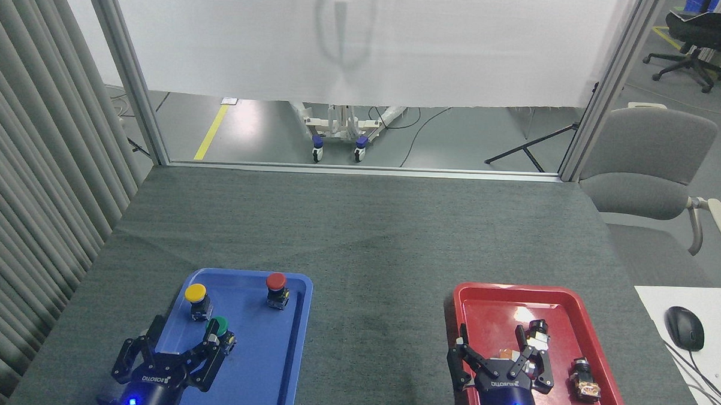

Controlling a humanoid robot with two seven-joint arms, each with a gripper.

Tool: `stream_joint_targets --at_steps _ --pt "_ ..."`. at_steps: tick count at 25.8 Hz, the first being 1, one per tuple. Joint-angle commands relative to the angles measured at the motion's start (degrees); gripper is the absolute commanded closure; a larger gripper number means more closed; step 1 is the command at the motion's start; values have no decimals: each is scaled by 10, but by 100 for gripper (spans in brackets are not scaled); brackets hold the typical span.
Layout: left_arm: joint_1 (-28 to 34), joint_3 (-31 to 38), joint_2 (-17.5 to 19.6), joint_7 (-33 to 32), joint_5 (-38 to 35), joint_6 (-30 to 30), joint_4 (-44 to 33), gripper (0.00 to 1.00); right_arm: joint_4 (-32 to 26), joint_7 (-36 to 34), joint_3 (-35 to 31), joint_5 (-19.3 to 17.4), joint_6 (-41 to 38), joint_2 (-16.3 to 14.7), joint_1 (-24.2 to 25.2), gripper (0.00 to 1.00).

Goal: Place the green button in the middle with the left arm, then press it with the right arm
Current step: 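Reach the left hand toward the green button on the blue tray, then grasp the green button with the left hand and lift it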

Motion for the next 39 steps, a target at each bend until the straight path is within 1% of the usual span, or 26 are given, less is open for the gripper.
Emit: stream_joint_targets --at_steps 1,5,10,15,19,23,25,27,30,36,39 --pt "1 0 1 0 0 0 3 1 0 -2 0 1 0 6 0 0" --pt "0 0 1 -10 1 -2 6 1 0 -3 0 1 0 5 0 0" --pt "0 0 1 -10 1 -2 7 1 -6 -3 -1 0 0 9 -1 0" --pt "-5 0 1 -10 3 -4 11 1 -6 -3 0 -2 -6 5 -3 0" --pt "-7 1 1 -10 3 -13 20 1 -6 -3 1 -3 -7 8 -2 0" --pt "-10 1 2 -10 3 -20 28 1 -6 -3 3 -4 -7 3 0 0" --pt "-20 0 2 -10 2 -32 47 1 -6 -4 2 -10 -14 3 0 0" --pt "-25 0 2 -9 1 -44 64 1 -6 -4 1 -26 -15 5 0 0" --pt "-25 1 2 -9 0 -48 67 1 -6 -7 3 -39 -16 2 1 0" --pt "-24 1 7 -9 1 -49 65 1 -4 -18 2 -39 -17 7 2 0" --pt "-23 1 7 -9 1 -49 65 1 -4 -18 2 -31 -33 2 5 0"
